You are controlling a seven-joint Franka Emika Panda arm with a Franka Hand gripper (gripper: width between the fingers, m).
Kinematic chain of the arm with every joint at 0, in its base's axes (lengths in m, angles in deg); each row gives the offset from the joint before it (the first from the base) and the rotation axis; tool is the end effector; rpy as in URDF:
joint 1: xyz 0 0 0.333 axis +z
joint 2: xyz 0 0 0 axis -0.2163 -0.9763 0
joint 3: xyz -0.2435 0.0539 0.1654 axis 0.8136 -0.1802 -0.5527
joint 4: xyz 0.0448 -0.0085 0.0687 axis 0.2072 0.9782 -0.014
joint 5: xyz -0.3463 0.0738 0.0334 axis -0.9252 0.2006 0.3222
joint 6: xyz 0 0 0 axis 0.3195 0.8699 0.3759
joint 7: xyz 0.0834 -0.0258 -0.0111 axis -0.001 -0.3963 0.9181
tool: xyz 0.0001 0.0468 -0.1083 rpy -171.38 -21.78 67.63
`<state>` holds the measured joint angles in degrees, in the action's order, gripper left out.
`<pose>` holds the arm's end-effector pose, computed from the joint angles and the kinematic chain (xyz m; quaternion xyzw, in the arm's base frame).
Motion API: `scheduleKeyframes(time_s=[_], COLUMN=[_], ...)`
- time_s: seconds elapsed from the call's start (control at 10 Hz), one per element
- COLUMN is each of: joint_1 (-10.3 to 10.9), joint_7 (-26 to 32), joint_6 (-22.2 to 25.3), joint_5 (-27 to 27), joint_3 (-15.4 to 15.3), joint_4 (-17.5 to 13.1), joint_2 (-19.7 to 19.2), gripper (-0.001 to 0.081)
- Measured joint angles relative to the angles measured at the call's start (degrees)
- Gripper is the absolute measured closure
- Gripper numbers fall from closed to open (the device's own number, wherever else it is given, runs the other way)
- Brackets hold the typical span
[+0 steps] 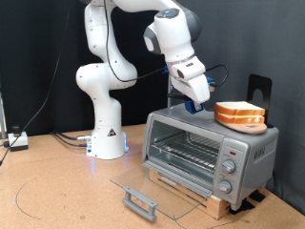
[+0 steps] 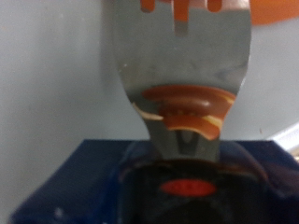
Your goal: Make a piece of toast with the oven
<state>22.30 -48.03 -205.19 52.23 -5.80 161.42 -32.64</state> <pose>0.3692 0.1291 0.4135 -0.9254 -0.3337 -0.0785 0.1613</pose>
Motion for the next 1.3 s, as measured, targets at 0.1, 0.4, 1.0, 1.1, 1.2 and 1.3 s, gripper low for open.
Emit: scheduleKeyframes(time_s=[0.1,0.4,1.0,1.1,1.2,1.3], joint_1=[0.27,0.57,0.64,0.67,0.68,0.69], joint_7=[-0.6,-2.44,-4.17,-4.11,-3.68,-2.69], joint_6=[-0.8,-2.28,-7.63,-8.89,-9.98,-10.55], joint_5=[0.68,2.2,3.9,4.67,5.88,7.3], joint_3=[-0.7,-1.89,-2.96,-2.97,-2.96,-2.82], joint_4=[-0.02,-0.61,-1.13,-1.12,-1.05,-0.86], joint_2=[-0.06,-0.21,-2.12,-2.5,-2.77,-2.81], gripper=[0.0411,0.0411,0.0411,0.0411,0.0411,0.0411])
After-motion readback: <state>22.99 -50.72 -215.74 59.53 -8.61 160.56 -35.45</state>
